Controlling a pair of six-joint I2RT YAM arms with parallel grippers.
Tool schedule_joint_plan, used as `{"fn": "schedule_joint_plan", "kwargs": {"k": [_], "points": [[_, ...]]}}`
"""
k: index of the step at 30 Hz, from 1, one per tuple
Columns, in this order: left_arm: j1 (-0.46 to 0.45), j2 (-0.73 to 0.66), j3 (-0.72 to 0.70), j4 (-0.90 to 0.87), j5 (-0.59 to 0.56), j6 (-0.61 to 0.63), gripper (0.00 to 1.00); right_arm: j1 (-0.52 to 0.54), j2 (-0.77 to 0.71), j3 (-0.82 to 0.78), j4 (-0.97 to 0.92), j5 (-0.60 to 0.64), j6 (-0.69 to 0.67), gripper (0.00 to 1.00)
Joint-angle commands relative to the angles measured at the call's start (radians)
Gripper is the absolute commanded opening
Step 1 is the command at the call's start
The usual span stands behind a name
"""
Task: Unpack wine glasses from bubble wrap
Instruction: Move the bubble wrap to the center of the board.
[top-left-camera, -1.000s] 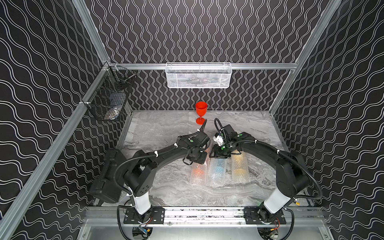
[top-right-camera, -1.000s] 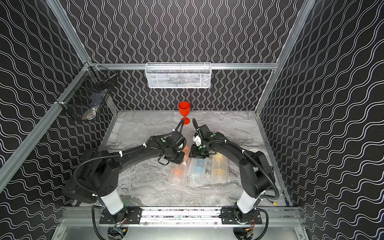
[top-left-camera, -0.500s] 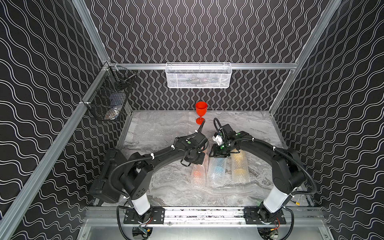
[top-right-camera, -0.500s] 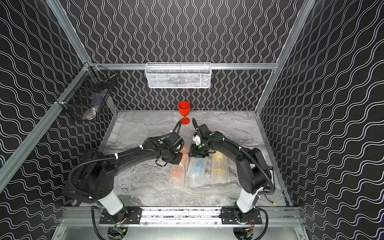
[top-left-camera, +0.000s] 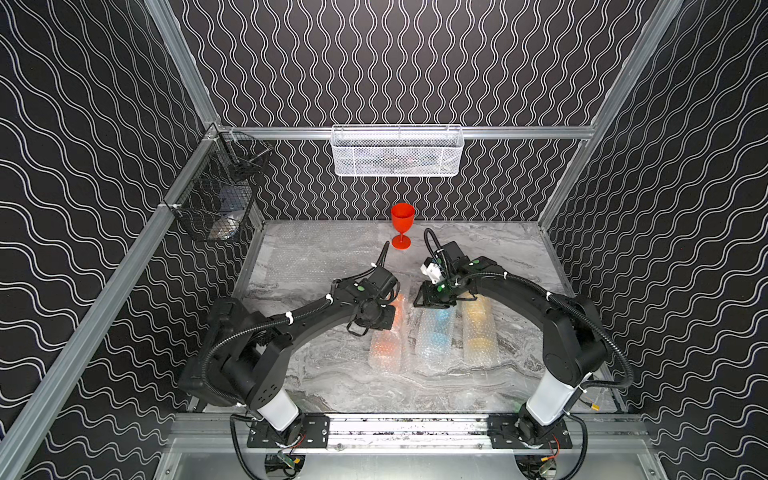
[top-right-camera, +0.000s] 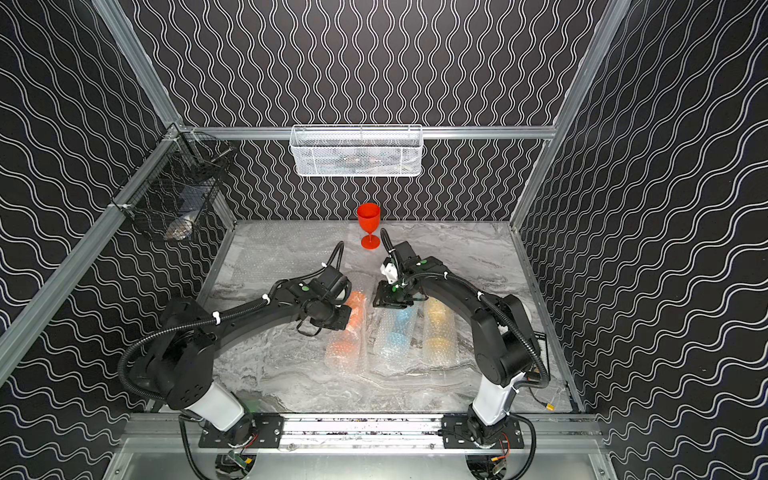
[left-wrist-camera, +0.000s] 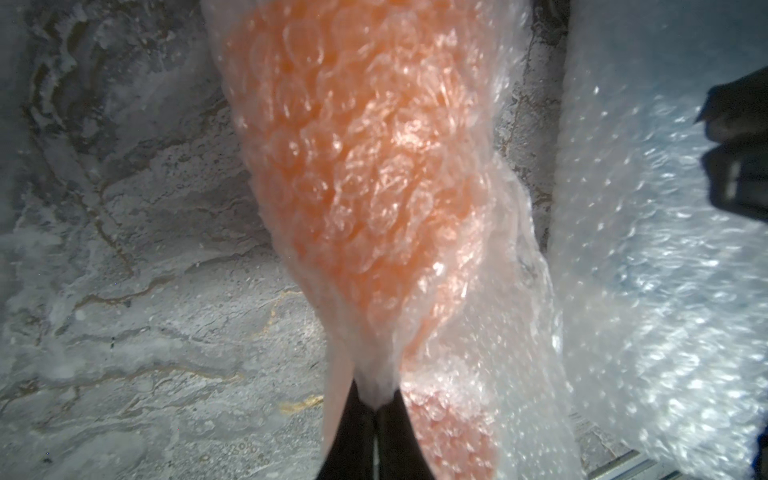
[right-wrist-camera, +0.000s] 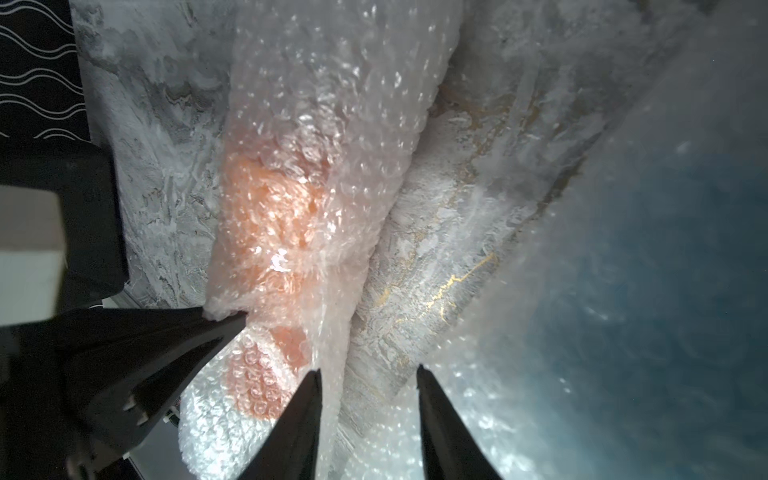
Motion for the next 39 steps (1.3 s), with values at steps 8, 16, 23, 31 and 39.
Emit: {"fn": "schedule_joint_plan", "kwargs": {"k": [8,16,23,31,39], "points": [[0.047,-0.086,-0.068,0.054,0.050,-0.003,0.05,0.099,0.077,0.081,-0.015,0.011,0.039,0.39],[0.050,-0.109,-0.102,0.073,0.065,-0.004,0.05,0.129,0.111,0.099,-0.024,0.025,0.044,0.39],[0.051,-0.110,-0.104,0.070,0.070,0.000,0.05,0.137,0.131,0.091,-0.019,0.029,0.044,0.40],[0.051,-0.102,-0.092,0.066,0.071,0.008,0.05,0.154,0.155,0.097,-0.023,0.037,0.040,0.40],[0.052,-0.101,-0.087,0.057,0.067,0.013,0.05,0.155,0.178,0.089,-0.017,0.054,0.035,0.40]]}}
